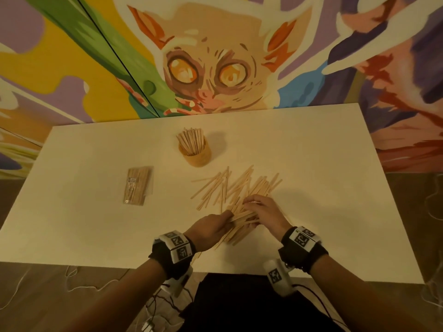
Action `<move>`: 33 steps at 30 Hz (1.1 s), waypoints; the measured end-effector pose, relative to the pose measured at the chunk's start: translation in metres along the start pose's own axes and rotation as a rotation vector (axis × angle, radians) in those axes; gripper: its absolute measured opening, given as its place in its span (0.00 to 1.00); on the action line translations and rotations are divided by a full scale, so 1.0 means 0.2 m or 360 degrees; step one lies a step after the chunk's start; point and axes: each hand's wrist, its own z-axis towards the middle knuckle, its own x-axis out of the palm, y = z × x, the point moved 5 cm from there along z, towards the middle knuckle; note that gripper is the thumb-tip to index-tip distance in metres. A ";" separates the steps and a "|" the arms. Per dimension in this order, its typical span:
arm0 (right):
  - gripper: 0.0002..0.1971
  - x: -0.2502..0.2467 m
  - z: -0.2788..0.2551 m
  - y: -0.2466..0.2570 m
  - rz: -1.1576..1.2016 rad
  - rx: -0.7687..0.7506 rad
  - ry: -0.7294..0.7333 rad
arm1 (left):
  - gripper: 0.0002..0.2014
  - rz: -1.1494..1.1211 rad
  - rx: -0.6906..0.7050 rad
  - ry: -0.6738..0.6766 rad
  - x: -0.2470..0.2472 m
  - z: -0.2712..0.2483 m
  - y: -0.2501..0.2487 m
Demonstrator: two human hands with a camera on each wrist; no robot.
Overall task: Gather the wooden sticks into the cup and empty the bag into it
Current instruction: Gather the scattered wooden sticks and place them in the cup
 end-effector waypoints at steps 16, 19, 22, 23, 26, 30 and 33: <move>0.16 -0.09 -0.09 0.10 0.0268 0.0220 0.0031 | 0.12 0.0058 0.0151 -0.0243 -0.07 0.01 -0.12; 0.19 -0.10 -0.13 0.10 0.0204 0.0266 0.0099 | 0.13 0.0107 0.0141 -0.0241 -0.07 0.00 -0.13; 0.21 -0.13 -0.15 0.12 0.0211 0.0301 0.0184 | 0.14 0.0157 0.0139 -0.0231 -0.08 -0.02 -0.14; 0.20 -0.13 -0.15 0.12 0.0233 0.0315 0.0213 | 0.13 0.0145 0.0144 -0.0228 -0.08 -0.02 -0.15; 0.18 -0.12 -0.15 0.12 0.0326 0.0338 0.0229 | 0.07 -0.0053 0.0198 -0.0227 -0.09 -0.02 -0.15; 0.18 -0.11 -0.15 0.11 0.0351 0.0337 0.0261 | 0.07 -0.0180 0.0169 -0.0195 -0.10 -0.02 -0.14; 0.15 -0.14 -0.13 0.12 0.0340 0.0187 0.0204 | 0.10 -0.0158 0.0127 -0.0129 -0.09 -0.03 -0.13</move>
